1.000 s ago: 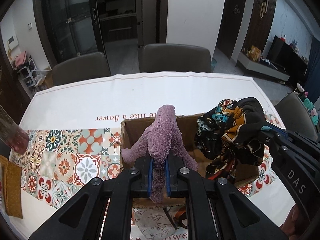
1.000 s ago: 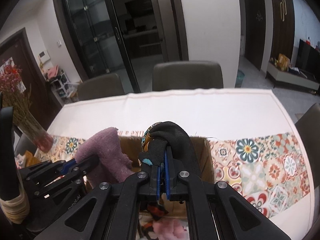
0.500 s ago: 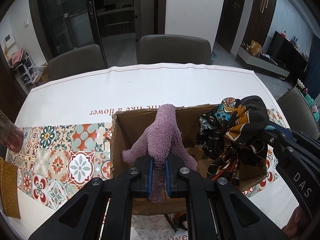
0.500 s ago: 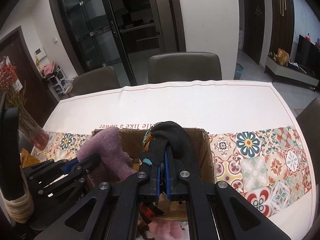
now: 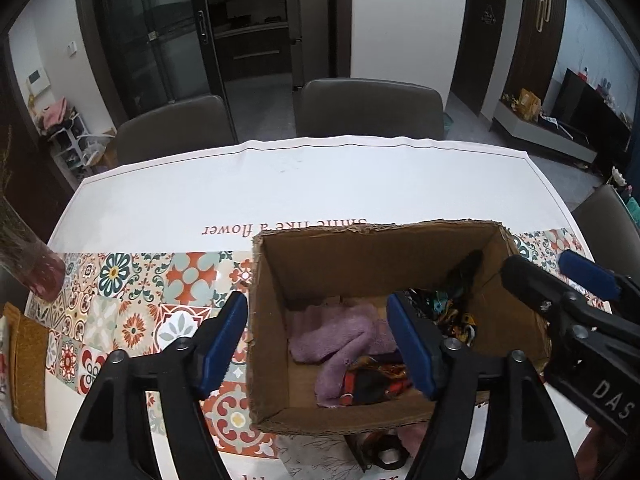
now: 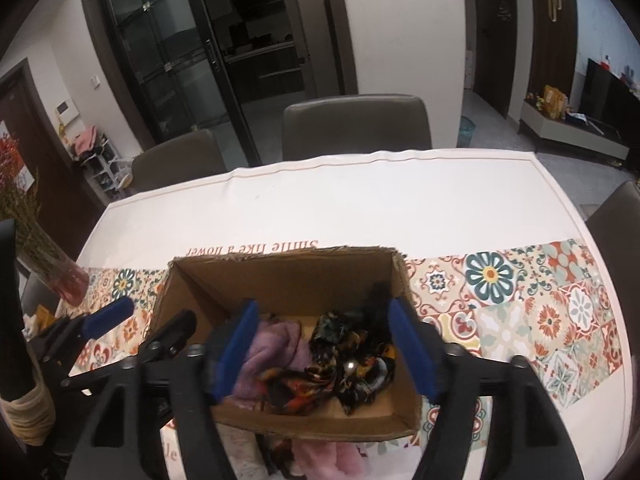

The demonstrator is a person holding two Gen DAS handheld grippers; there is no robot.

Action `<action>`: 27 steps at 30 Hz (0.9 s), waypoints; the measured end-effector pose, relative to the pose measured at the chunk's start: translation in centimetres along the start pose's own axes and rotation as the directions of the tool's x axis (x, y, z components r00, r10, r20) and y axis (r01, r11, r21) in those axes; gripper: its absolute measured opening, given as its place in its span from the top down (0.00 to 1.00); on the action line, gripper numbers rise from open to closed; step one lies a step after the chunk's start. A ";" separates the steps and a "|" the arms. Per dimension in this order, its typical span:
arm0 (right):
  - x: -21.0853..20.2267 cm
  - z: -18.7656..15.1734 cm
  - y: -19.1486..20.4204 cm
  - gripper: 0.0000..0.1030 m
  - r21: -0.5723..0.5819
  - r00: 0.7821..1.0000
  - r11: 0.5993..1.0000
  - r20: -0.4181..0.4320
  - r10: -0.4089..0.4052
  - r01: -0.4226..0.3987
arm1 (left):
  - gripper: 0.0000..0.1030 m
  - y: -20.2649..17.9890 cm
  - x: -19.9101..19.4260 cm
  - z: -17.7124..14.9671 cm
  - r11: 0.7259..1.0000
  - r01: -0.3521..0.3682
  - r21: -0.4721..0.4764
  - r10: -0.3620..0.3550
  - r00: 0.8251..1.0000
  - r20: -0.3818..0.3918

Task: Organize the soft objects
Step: 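Open the left gripper over the box while the right releases the scarf inside, then withdraw both grippers from the box toward the remaining items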

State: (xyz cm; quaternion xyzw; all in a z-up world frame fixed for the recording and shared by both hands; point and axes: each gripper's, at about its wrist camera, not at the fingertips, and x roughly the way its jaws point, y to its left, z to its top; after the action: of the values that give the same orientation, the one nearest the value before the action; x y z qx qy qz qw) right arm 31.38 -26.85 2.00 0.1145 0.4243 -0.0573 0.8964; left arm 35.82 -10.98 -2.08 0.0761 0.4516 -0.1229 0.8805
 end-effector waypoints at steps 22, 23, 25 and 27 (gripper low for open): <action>-6.4 -2.1 -0.7 0.22 0.033 0.996 0.998 0.070 -0.047 0.044 | 0.05 0.7 -7.1 -3.0 0.995 -0.096 -0.019 0.097 0.990 0.098; -6.8 -2.3 -0.6 0.21 0.035 0.996 0.998 0.078 -0.052 0.049 | 0.05 0.6 -7.5 -3.3 0.995 -0.098 -0.018 0.099 0.990 0.101; -7.6 -2.8 -0.6 0.20 0.036 0.994 0.998 0.087 -0.060 0.057 | 0.04 0.5 -8.0 -3.8 0.995 -0.100 -0.016 0.101 0.989 0.105; -8.0 -3.3 -0.8 0.20 0.039 0.994 0.997 0.087 -0.063 0.060 | 0.04 0.4 -8.3 -4.3 0.995 -0.101 -0.014 0.102 0.989 0.103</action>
State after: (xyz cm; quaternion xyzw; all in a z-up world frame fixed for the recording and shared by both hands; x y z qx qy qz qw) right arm 23.66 -26.71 6.05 0.1149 0.3867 -0.0976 0.9098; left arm 27.94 -8.28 2.22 0.0884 0.4014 -0.0799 0.9081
